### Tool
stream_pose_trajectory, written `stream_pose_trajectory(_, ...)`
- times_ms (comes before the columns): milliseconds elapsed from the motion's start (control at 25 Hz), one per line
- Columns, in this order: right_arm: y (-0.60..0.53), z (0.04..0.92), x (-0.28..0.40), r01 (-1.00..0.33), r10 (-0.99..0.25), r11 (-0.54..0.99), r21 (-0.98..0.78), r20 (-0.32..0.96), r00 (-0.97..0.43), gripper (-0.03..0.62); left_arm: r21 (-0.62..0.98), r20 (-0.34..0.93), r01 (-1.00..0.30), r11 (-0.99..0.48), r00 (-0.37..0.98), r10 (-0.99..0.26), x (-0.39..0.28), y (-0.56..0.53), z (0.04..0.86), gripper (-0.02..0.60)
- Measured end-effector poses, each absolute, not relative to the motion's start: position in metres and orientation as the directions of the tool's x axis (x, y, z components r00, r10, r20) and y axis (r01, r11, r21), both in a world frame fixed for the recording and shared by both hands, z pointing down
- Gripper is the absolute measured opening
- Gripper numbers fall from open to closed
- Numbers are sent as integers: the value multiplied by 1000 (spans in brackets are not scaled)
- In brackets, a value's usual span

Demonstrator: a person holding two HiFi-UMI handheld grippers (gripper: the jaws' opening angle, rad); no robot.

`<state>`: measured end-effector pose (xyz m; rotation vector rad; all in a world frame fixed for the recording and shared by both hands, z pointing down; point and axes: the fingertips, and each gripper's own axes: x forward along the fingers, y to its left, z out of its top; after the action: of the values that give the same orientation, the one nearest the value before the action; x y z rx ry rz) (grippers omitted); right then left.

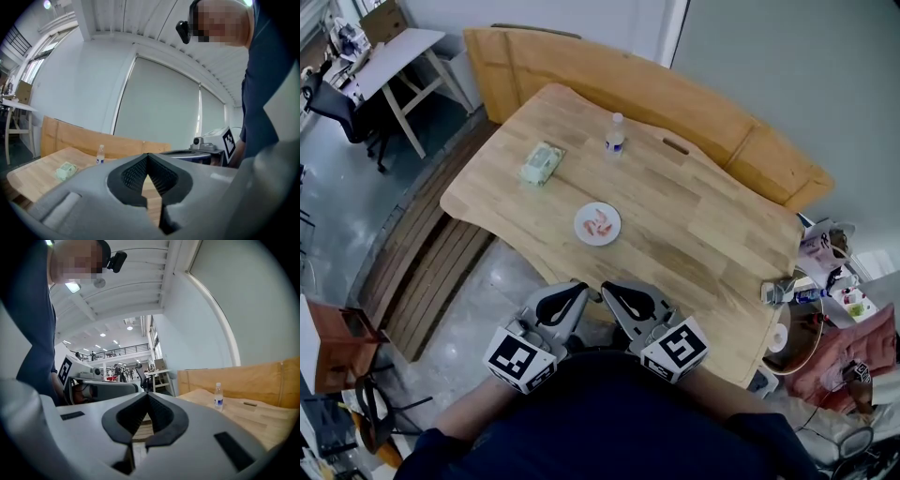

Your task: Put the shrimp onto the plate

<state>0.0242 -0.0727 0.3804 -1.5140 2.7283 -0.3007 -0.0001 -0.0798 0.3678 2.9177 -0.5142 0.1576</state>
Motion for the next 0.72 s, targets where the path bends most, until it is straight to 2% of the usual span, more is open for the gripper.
stream_pose_trajectory(720,-69,382,20,-827,-832,532,-182,73,-551,9,149,129,-367,-918,928,-350,-4,-78,367,3)
